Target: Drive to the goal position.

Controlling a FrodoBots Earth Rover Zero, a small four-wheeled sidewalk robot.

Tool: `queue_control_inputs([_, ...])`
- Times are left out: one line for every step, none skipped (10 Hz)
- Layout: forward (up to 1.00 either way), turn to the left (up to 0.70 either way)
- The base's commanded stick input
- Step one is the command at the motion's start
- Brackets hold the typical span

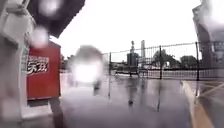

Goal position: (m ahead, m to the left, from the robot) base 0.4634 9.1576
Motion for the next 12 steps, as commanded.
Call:
queue_control_inputs([1.0,0.0])
queue_control_inputs([1.0,0.0])
queue_control_inputs([1.0,0.0])
queue_control_inputs([1.0,0.0])
queue_control_inputs([1.0,0.0])
queue_control_inputs([1.0,0.04])
queue_control_inputs([1.0,0.24])
queue_control_inputs([1.0,0.4])
queue_control_inputs([1.0,0.4])
queue_control_inputs([1.0,0.4])
queue_control_inputs([1.0,0.29])
queue_control_inputs([1.0,0.13])
